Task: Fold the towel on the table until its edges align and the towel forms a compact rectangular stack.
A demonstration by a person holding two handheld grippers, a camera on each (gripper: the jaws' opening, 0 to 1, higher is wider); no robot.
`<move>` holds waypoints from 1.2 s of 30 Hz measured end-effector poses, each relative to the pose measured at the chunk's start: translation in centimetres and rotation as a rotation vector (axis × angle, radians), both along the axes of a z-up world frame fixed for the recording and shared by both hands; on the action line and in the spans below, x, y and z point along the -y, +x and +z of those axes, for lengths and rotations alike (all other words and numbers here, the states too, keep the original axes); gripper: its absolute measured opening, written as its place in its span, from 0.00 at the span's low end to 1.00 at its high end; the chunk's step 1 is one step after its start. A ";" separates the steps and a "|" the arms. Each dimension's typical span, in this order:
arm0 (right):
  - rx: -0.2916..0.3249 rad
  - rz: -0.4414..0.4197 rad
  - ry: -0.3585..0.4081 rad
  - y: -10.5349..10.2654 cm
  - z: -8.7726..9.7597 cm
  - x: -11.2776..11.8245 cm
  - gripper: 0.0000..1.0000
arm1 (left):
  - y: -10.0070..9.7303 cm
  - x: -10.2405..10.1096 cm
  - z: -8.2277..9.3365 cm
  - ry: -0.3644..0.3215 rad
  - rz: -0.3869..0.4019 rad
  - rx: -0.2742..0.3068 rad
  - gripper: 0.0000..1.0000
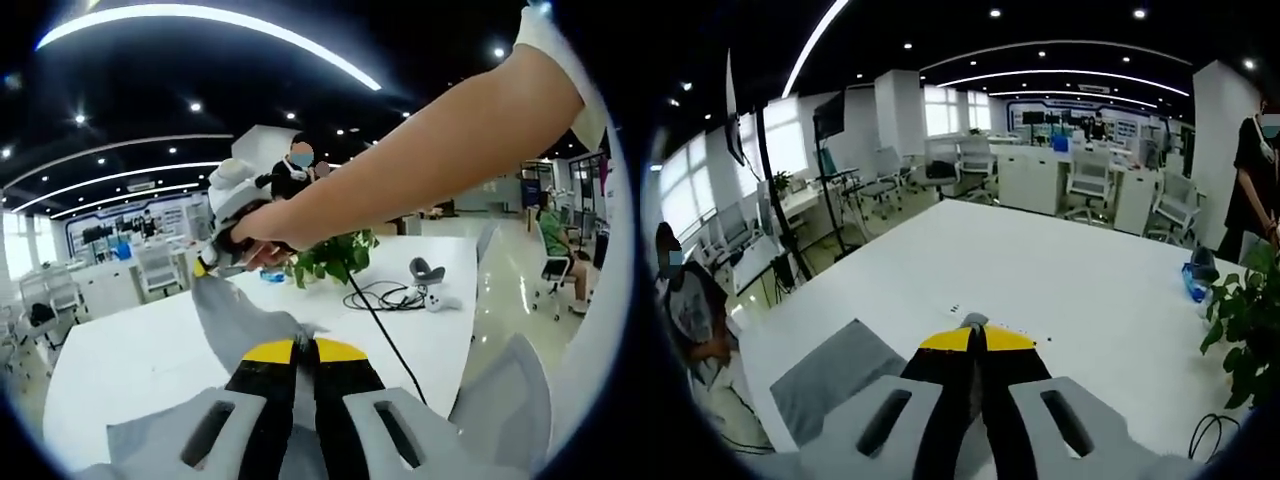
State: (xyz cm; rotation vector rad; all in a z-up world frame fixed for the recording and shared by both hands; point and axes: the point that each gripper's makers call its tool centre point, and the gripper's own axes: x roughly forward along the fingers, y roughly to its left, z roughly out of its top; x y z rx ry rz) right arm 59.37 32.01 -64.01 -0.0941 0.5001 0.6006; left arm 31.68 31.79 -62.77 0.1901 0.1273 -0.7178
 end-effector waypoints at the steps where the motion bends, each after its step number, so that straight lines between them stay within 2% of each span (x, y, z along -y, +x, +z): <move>1: 0.000 0.002 -0.001 0.0 -0.1 -0.3 0.00 | -0.1 -0.2 -0.1 0.003 0.003 -0.001 0.05; 10: -0.004 0.027 0.001 -0.4 -0.7 -3.1 0.00 | -0.5 -2.7 -1.1 0.030 0.017 -0.006 0.05; 26: -0.009 0.049 0.011 1.4 -1.3 -6.6 0.00 | -0.9 -6.8 -2.0 0.037 0.051 -0.016 0.05; 36: 0.013 0.105 -0.043 0.7 -2.1 -9.5 0.00 | -1.6 -8.8 -3.4 0.026 0.069 -0.047 0.05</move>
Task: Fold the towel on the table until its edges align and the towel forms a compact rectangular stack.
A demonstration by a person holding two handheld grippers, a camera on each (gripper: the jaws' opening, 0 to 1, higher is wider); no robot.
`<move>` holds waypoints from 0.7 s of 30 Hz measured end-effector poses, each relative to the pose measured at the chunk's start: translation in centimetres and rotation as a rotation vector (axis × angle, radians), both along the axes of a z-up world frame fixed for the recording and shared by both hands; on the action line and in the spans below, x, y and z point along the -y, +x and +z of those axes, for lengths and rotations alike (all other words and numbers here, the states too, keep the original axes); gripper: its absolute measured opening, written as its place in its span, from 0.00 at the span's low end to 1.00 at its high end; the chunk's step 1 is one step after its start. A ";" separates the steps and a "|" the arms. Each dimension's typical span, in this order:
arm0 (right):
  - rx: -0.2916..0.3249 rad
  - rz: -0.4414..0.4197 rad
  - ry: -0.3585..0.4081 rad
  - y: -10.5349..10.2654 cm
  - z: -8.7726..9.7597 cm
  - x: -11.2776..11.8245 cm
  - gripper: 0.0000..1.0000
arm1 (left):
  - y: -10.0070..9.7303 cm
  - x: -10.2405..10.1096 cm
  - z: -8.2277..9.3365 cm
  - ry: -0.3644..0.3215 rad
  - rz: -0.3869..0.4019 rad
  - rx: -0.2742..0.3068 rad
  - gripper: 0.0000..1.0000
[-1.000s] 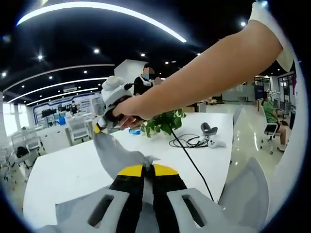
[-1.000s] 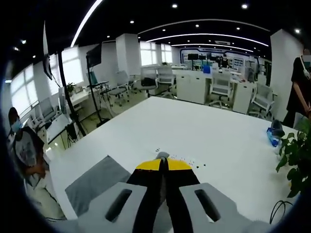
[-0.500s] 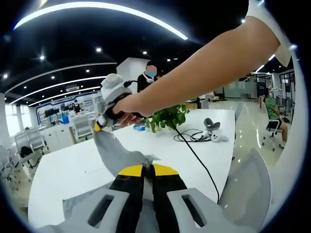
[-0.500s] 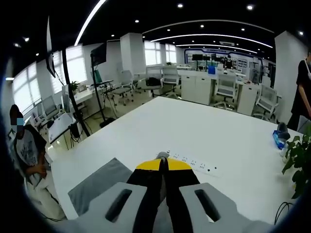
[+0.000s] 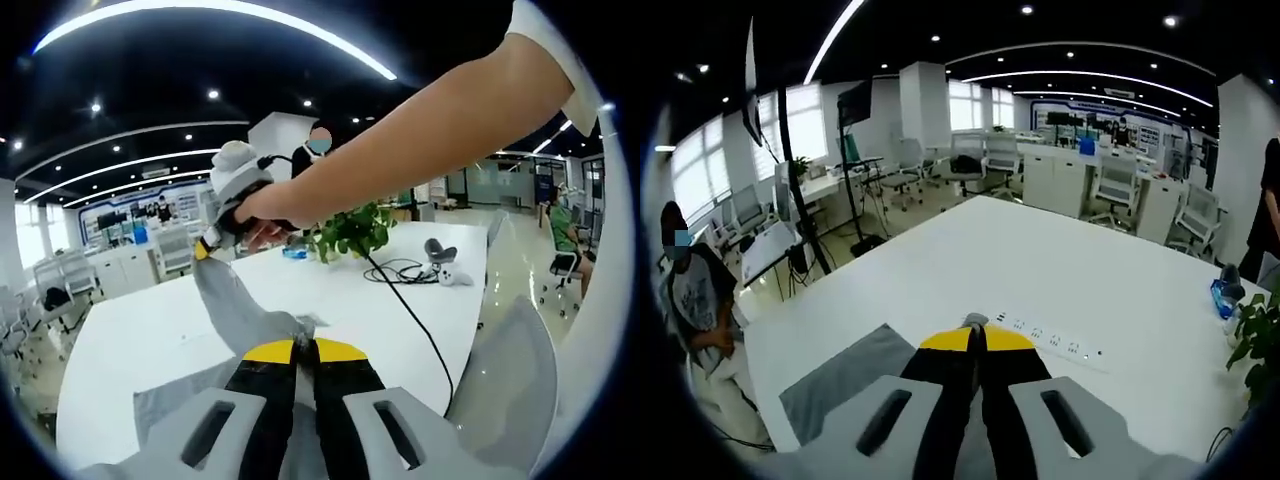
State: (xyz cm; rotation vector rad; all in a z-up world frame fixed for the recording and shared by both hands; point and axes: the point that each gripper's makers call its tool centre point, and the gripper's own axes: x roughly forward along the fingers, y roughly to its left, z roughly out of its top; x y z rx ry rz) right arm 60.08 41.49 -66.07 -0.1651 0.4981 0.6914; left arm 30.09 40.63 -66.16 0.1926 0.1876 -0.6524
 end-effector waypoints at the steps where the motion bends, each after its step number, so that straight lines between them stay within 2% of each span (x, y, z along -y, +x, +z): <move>1: 0.004 0.008 -0.005 -0.1 -0.1 -0.4 0.00 | -0.1 -0.2 -0.2 0.002 0.001 -0.002 0.05; 9: -0.001 0.036 -0.015 -0.8 -1.1 -2.6 0.00 | -0.3 -2.0 -1.6 0.005 0.029 -0.028 0.05; 21: -0.022 0.057 -0.035 -1.2 -2.9 -4.4 0.00 | -0.4 -3.5 -3.4 0.011 0.047 -0.054 0.05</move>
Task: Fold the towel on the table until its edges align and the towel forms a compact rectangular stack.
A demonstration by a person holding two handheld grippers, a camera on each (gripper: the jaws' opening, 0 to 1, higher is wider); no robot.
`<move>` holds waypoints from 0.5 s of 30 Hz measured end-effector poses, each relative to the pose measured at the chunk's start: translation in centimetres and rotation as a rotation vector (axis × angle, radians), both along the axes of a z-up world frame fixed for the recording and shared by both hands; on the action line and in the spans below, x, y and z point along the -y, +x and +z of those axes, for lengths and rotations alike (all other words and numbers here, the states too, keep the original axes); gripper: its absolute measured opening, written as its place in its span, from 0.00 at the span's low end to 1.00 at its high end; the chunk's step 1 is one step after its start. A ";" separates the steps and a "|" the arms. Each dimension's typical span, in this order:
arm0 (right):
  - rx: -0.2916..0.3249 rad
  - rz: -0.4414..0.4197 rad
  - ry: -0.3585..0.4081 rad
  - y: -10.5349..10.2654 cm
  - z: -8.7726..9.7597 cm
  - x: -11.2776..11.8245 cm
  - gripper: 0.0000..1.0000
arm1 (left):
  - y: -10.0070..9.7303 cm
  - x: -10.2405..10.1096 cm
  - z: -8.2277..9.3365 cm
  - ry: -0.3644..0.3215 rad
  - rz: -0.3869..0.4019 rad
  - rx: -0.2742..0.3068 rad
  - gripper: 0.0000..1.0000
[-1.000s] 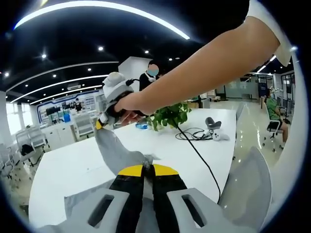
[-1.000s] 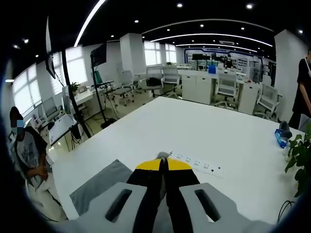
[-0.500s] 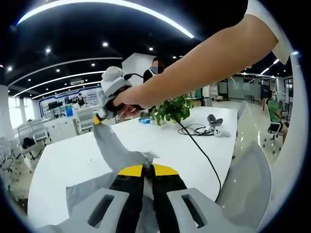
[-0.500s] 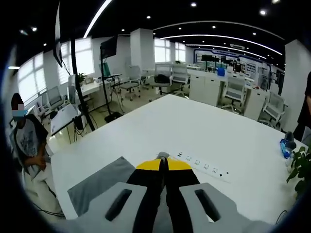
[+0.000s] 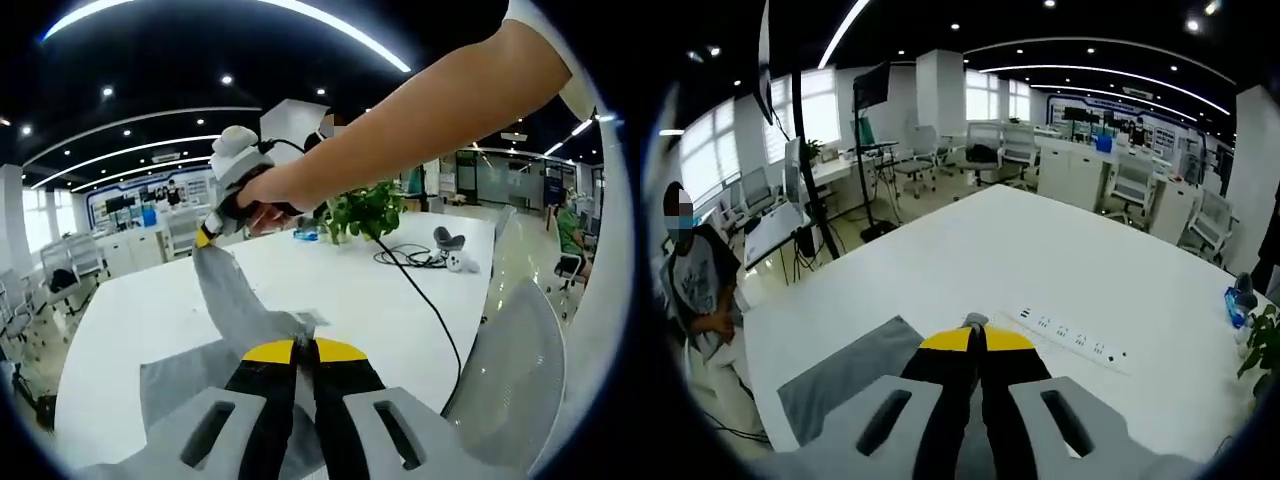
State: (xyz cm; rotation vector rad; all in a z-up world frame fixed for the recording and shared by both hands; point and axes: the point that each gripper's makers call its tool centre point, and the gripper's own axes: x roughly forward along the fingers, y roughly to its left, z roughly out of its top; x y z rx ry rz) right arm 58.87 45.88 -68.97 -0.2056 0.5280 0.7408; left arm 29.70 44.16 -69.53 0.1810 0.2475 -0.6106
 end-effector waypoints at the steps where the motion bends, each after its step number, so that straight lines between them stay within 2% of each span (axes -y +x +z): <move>1: 0.000 0.001 0.000 0.0 0.0 -0.1 0.00 | 0.0 -0.1 -0.1 -0.001 0.000 -0.004 0.05; 15: -0.017 -0.008 -0.004 0.3 -1.1 -1.4 0.00 | 0.3 -2.4 -1.6 0.018 0.022 -0.019 0.05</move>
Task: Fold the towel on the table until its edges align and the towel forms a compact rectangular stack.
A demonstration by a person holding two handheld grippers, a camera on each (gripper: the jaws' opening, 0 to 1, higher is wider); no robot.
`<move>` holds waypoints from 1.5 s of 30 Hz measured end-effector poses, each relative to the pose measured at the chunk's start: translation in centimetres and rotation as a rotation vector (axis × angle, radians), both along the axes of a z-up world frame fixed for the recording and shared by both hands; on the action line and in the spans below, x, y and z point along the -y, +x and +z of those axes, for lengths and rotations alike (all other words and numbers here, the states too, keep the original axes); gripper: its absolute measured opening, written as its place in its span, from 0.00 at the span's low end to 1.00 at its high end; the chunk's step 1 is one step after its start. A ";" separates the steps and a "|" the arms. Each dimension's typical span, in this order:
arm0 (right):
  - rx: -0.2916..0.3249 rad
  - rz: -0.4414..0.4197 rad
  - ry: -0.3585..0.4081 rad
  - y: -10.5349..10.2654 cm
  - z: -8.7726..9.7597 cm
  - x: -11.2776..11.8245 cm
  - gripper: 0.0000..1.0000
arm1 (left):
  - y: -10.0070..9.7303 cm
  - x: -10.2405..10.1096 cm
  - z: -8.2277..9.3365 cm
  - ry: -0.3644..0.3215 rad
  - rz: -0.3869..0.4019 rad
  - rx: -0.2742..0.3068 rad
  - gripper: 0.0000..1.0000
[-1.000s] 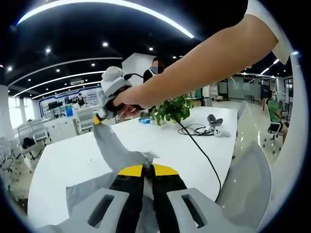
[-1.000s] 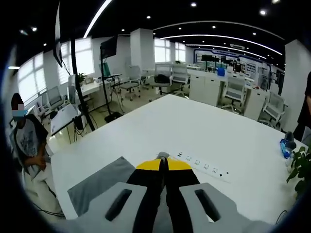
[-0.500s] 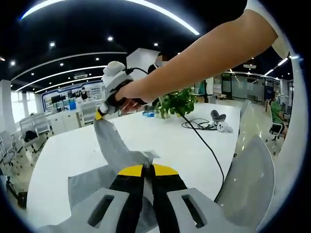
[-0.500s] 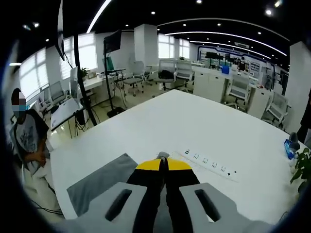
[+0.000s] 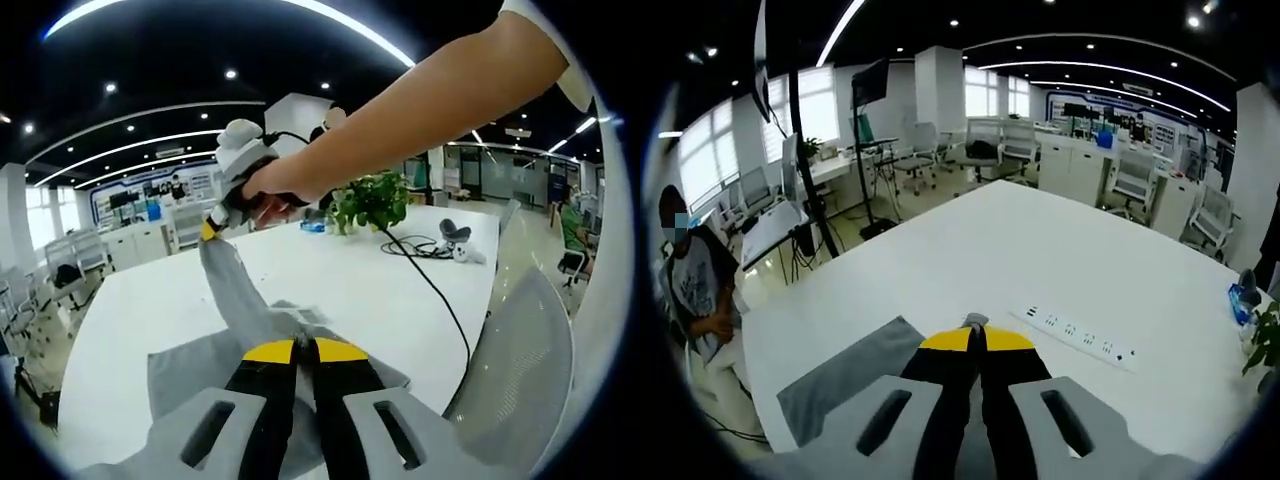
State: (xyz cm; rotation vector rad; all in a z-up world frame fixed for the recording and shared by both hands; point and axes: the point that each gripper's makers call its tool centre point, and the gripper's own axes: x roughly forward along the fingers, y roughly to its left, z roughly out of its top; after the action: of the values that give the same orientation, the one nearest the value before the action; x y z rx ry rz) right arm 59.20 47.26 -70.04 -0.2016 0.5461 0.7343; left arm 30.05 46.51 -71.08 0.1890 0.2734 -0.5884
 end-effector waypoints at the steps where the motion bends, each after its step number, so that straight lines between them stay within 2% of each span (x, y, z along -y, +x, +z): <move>1: -0.002 0.000 0.002 0.0 -0.1 -0.1 0.00 | 0.0 -0.2 -0.1 0.001 0.002 -0.001 0.05; 5: -0.007 -0.002 0.004 -0.2 -0.4 -0.8 0.00 | 0.0 -0.9 -0.6 0.017 0.007 0.005 0.05; 21: -0.031 -0.012 -0.005 -0.1 -2.4 -2.7 0.00 | 0.0 -4.0 -3.1 0.052 0.045 -0.029 0.05; 28: -0.041 -0.024 0.008 -0.1 -3.2 -3.8 0.00 | 0.0 -5.4 -3.9 0.030 0.072 -0.059 0.05; 45: -0.062 -0.037 0.019 0.6 -5.1 -6.6 0.00 | -0.1 -8.4 -6.5 0.054 0.100 -0.093 0.05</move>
State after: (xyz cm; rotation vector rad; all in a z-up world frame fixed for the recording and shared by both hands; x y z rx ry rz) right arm 59.79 53.82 -75.16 -0.1514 0.6005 0.7117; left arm 29.96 54.89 -77.59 0.1995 0.3872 -0.4919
